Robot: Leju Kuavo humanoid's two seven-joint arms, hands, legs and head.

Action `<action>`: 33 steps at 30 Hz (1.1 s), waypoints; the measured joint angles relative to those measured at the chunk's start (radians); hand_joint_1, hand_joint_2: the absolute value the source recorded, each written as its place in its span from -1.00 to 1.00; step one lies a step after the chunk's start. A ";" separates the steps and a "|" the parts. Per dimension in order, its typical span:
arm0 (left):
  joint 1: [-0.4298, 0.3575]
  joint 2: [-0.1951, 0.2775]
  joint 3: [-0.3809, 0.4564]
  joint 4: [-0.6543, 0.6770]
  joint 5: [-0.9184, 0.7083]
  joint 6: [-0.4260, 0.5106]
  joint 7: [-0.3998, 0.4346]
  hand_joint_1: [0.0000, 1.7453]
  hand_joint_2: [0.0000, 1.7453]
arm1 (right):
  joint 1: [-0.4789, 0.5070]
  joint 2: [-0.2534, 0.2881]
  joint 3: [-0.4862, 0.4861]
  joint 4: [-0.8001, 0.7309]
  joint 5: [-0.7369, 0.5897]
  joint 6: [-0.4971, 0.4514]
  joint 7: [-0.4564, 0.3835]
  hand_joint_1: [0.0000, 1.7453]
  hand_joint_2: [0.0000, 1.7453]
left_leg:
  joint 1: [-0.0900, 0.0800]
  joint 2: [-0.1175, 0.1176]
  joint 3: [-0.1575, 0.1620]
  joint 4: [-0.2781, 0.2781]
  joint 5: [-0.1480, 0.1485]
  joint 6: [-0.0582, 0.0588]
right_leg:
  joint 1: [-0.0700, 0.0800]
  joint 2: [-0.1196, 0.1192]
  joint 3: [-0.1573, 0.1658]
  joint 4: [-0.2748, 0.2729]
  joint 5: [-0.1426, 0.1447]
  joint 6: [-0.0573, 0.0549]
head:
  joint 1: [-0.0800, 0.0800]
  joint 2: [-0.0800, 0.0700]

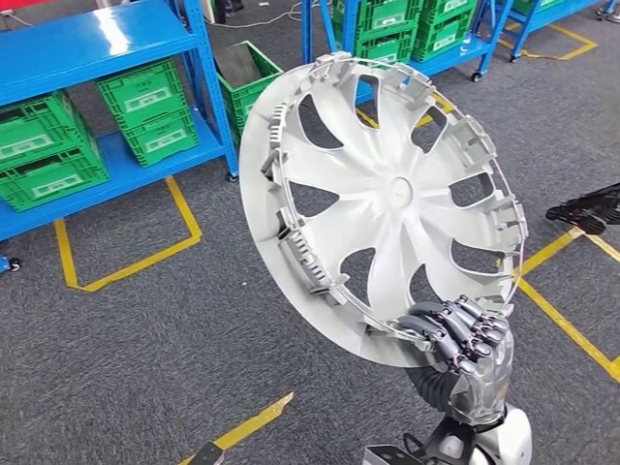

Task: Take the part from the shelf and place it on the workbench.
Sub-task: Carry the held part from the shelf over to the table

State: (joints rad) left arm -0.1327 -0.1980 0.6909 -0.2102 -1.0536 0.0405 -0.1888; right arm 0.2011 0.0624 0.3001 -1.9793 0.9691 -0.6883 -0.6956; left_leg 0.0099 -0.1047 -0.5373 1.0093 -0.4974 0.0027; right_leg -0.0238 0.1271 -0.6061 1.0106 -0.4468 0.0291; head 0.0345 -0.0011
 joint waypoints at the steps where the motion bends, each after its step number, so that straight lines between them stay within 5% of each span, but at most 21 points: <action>1: 0.000 -0.001 0.000 0.000 0.000 0.000 0.000 -1.00 -1.00 | 0.001 0.000 0.000 -0.001 0.002 0.000 0.000 1.00 1.00 | 0.000 0.012 0.001 -0.004 0.001 0.002 | -0.003 0.012 -0.007 -0.002 0.004 0.008 | 0.000 0.000; 3: -0.002 -0.002 0.000 0.000 0.000 0.001 0.000 -1.00 -1.00 | 0.005 0.000 0.000 -0.004 0.004 0.000 0.000 1.00 1.00 | 0.001 0.042 0.001 -0.012 0.009 0.012 | -0.001 -0.016 -0.025 0.014 -0.006 0.019 | 0.002 0.000; 6: 0.001 -0.002 0.000 0.000 0.000 0.001 0.000 -1.00 -1.00 | 0.002 0.000 0.000 -0.005 0.008 0.000 0.000 1.00 1.00 | -0.003 0.091 0.001 -0.018 0.013 0.022 | 0.004 -0.108 -0.099 0.171 -0.093 0.026 | 0.010 0.000; 8: 0.004 -0.001 0.000 0.000 0.000 0.001 0.000 -1.00 -1.00 | 0.002 -0.001 0.000 -0.005 0.011 0.000 0.000 1.00 1.00 | -0.007 0.127 -0.001 -0.018 0.012 0.024 | 0.004 -0.122 -0.141 0.277 -0.133 0.029 | 0.010 0.000; 9: 0.005 -0.001 0.000 0.000 0.000 0.001 0.000 -1.00 -1.00 | 0.002 -0.002 0.000 -0.005 0.013 0.000 0.000 1.00 1.00 | -0.008 0.143 -0.001 -0.018 0.012 0.024 | 0.004 -0.125 -0.136 0.282 -0.128 0.029 | 0.010 0.000; 12: 0.001 -0.001 -0.002 0.000 0.000 0.001 0.000 -1.00 -1.00 | 0.004 -0.003 0.000 -0.007 0.016 0.000 0.000 1.00 1.00 | -0.014 0.180 0.003 -0.017 0.008 0.021 | 0.009 -0.169 -0.025 0.108 -0.056 0.020 | 0.011 0.000; 15: 0.000 -0.001 -0.007 0.000 -0.001 0.002 -0.001 -1.00 -1.00 | 0.006 -0.004 0.000 -0.014 0.017 0.000 0.000 1.00 1.00 | -0.024 0.207 0.004 -0.012 0.004 0.009 | 0.020 -0.215 0.039 -0.001 -0.040 0.003 | 0.009 0.000; 17: -0.001 -0.001 -0.008 0.000 -0.001 0.003 -0.001 -1.00 -1.00 | 0.010 -0.004 -0.001 -0.016 0.017 0.000 0.000 1.00 1.00 | -0.024 0.223 0.005 -0.009 0.000 0.000 | 0.020 -0.192 0.036 -0.004 -0.035 -0.008 | 0.008 0.000; 19: -0.002 -0.001 -0.009 0.000 -0.001 0.003 -0.001 -1.00 -1.00 | 0.012 -0.004 -0.001 -0.018 0.018 0.000 0.000 1.00 1.00 | -0.018 0.193 -0.007 0.025 -0.031 -0.010 | 0.016 -0.169 0.032 -0.007 -0.028 -0.020 | 0.006 0.000; 22: 0.002 0.001 -0.009 0.000 0.000 0.006 0.018 -1.00 -1.00 | 0.012 -0.005 -0.001 -0.019 0.020 0.000 0.000 1.00 1.00 | -0.010 0.125 -0.081 0.202 -0.125 -0.020 | 0.014 -0.132 0.028 -0.008 -0.023 -0.030 | 0.001 0.000; 24: 0.008 0.004 -0.009 0.000 0.000 0.010 0.055 -1.00 -1.00 | 0.013 -0.006 -0.001 -0.019 0.020 0.000 0.000 1.00 1.00 | -0.010 0.115 -0.114 0.275 -0.137 -0.020 | 0.014 -0.102 0.026 -0.006 -0.022 -0.032 | 0.000 0.000; 26: 0.011 0.008 -0.009 0.000 0.001 0.010 0.104 -1.00 -1.00 | 0.013 -0.007 -0.001 -0.019 0.018 0.000 0.000 1.00 1.00 | -0.009 0.105 -0.083 0.202 -0.075 -0.016 | 0.014 -0.073 0.026 -0.003 -0.021 -0.032 | 0.000 0.000; 28: 0.014 0.014 -0.008 0.000 0.004 0.000 0.166 -1.00 -1.00 | 0.011 -0.007 0.000 -0.019 0.013 0.000 0.000 1.00 1.00 | -0.006 0.062 -0.027 0.072 -0.013 -0.008 | 0.015 -0.048 0.024 0.001 -0.019 -0.028 | 0.001 0.000; 30: 0.021 0.020 -0.005 0.000 0.009 -0.012 0.226 -1.00 -1.00 | 0.008 -0.007 0.001 -0.019 0.009 0.000 0.000 1.00 1.00 | -0.004 0.029 -0.002 0.008 -0.001 -0.003 | 0.013 -0.026 0.015 0.004 -0.015 -0.018 | 0.001 0.000; 32: 0.031 0.025 -0.002 0.001 0.014 -0.018 0.258 -1.00 -1.00 | 0.008 -0.007 0.003 -0.019 0.006 0.000 0.000 1.00 1.00 | -0.005 0.039 0.000 -0.001 -0.002 0.002 | 0.010 -0.007 0.004 0.002 -0.008 -0.005 | 0.001 0.000; 33: 0.034 0.027 0.000 0.001 0.016 -0.020 0.265 -1.00 -1.00 | 0.010 -0.008 0.003 -0.018 0.006 0.000 0.000 1.00 1.00 | -0.004 0.050 0.000 -0.005 0.001 0.006 | 0.011 -0.016 -0.002 0.005 -0.010 0.000 | 0.002 0.000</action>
State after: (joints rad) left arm -0.0984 -0.1715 0.6908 -0.2094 -1.0373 0.0202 0.0757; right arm 0.2107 0.0544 0.3033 -1.9977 0.9750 -0.6887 -0.6958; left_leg 0.0062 -0.0550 -0.5373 1.0040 -0.4961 0.0090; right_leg -0.0129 0.1114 -0.6080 1.0161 -0.4568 0.0296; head 0.0367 -0.0011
